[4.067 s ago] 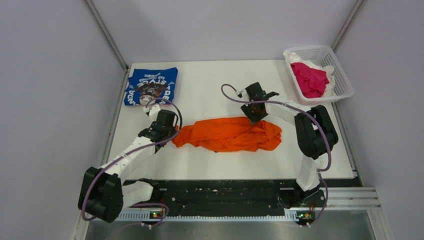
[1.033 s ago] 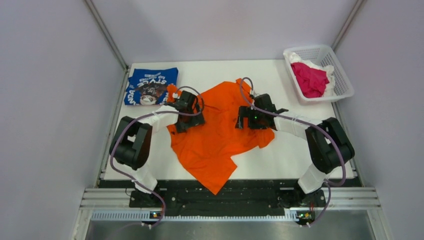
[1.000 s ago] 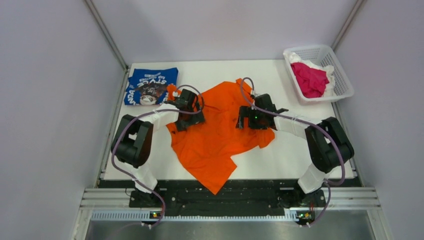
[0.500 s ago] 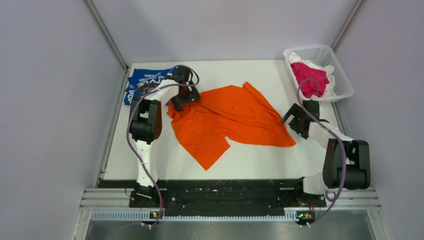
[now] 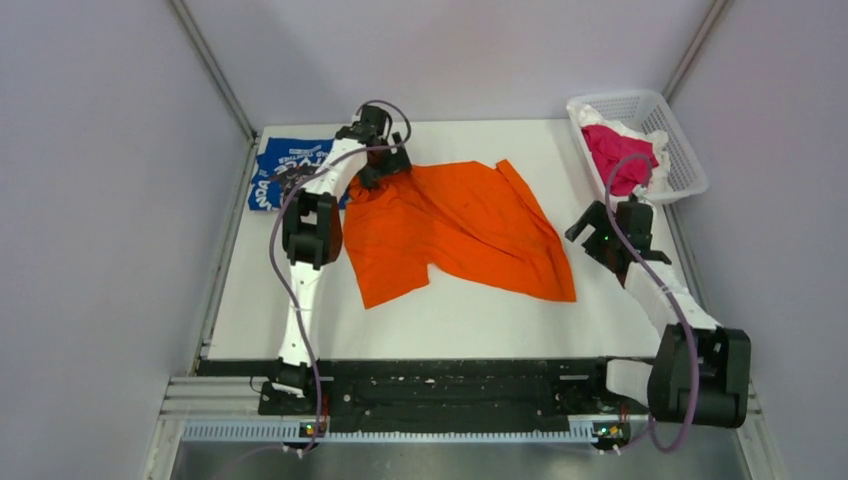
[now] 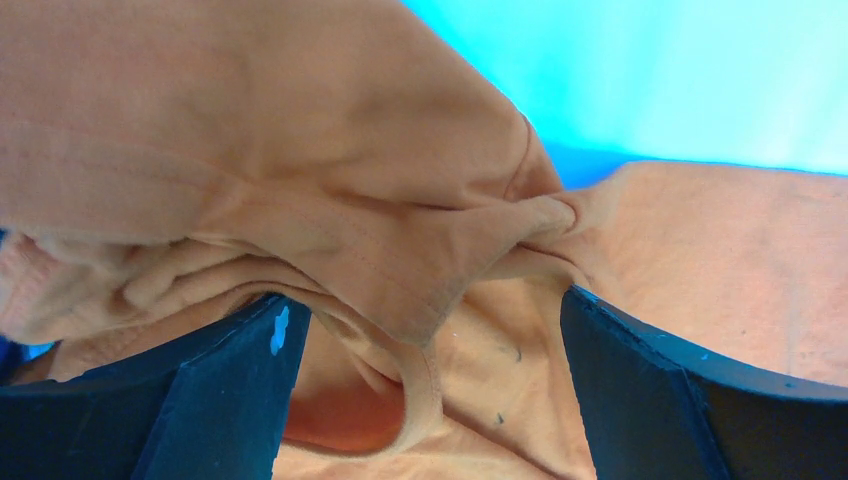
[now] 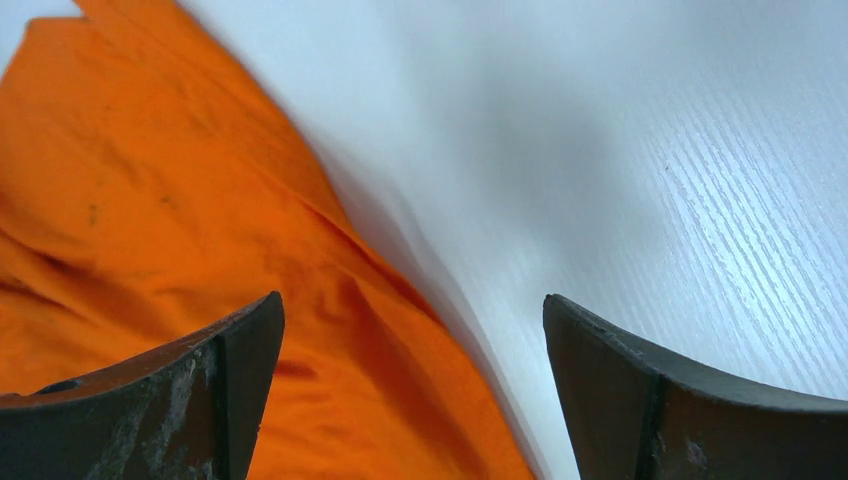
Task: Fold and stack the t-shirts
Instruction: Flatten out the tshirt
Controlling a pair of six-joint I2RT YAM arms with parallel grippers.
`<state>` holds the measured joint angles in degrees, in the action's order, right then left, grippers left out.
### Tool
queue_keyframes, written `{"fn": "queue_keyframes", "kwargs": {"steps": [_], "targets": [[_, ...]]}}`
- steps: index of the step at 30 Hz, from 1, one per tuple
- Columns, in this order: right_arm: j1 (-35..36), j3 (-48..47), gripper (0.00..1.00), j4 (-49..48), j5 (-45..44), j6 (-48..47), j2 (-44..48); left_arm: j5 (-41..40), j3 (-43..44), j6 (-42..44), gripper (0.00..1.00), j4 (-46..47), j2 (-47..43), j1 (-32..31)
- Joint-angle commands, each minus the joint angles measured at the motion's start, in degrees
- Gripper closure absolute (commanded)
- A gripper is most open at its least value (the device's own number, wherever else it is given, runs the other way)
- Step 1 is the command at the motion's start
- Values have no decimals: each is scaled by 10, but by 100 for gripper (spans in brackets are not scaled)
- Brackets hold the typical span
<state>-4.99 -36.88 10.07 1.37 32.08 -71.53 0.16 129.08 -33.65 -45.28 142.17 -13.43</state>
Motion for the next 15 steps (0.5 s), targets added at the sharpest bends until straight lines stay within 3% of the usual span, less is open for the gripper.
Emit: {"fn": "queue_keyframes", "kwargs": {"steps": [1,6,10,15], "targets": [[3,17,1,-33,7,3,88,22,23,40,1,7,-27,-11],[3,11,1,16,-10,13,148,-31,-76,67,1,28,-192,-44],[21,-13,1,73,-11,13,148,-82,-286,62,1,93,-376,-80],[75,-40,1,130,-99,6,142,-142,-556,-22,1,99,-553,-100]]}}
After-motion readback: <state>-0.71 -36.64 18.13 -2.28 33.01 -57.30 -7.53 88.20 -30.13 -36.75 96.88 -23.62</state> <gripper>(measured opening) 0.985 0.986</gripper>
